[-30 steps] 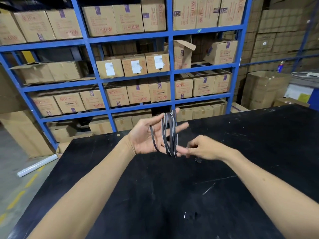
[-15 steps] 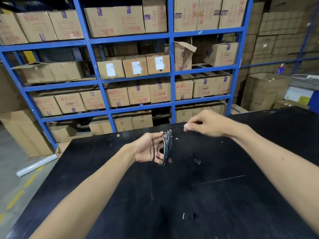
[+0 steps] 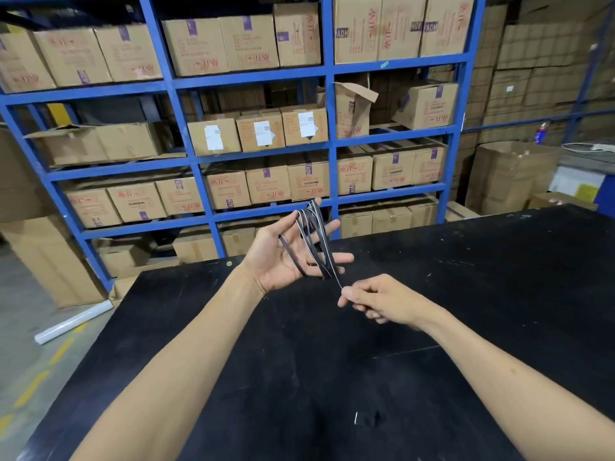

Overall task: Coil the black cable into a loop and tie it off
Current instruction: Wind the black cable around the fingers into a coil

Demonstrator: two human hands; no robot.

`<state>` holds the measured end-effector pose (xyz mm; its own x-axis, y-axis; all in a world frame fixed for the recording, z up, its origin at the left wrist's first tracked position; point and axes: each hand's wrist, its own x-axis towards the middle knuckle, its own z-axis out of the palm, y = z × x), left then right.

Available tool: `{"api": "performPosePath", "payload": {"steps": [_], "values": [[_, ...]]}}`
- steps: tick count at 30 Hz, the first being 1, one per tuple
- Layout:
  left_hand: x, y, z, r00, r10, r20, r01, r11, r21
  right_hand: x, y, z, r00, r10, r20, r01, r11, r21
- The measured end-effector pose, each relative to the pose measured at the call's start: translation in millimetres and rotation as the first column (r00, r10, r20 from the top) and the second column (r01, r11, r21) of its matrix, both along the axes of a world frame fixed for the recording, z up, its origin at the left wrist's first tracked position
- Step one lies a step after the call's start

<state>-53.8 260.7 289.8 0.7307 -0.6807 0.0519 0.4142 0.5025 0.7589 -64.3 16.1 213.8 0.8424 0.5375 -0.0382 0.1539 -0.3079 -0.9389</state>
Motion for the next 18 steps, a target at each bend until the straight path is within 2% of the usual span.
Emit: {"api": "performPosePath", "payload": {"steps": [5,8,10,12,16,18], "values": [[-9.3,-0.4,0.6,0.972,-0.214,0.101,0.211,0.977,0.043,15.5,-3.8,13.1,0.974,-0.079,-0.213,0.128,0.967,0.222],[-10.1,-1.9,-2.9,0.960,-0.254,0.121,0.257,0.966,-0.009,17.6,1.9,17.1,0.930,-0.099,-0.354,0.243,0.888,0.390],[-7.4,-2.1,-7.7,0.967,-0.217,0.132,0.218,0.976,0.008,16.2,11.1,16.1,0.897,-0.111,-0.429,0.335,0.802,0.494],[-3.6,-4.3,-13.3,0.983,-0.152,0.105,0.152,0.988,0.009,11.9,22.5,15.2,0.881,-0.150,-0.449,0.397,0.750,0.528],[1.2,-14.0,-19.4,0.994,0.104,0.024,-0.106,0.989,0.101,1.8,41.6,17.2,0.888,-0.248,-0.388,0.423,0.774,0.472],[1.4,-18.9,-22.0,0.980,0.198,-0.007,-0.196,0.973,0.120,-0.8,48.8,19.1,0.853,-0.293,-0.431,0.486,0.746,0.455]]}}
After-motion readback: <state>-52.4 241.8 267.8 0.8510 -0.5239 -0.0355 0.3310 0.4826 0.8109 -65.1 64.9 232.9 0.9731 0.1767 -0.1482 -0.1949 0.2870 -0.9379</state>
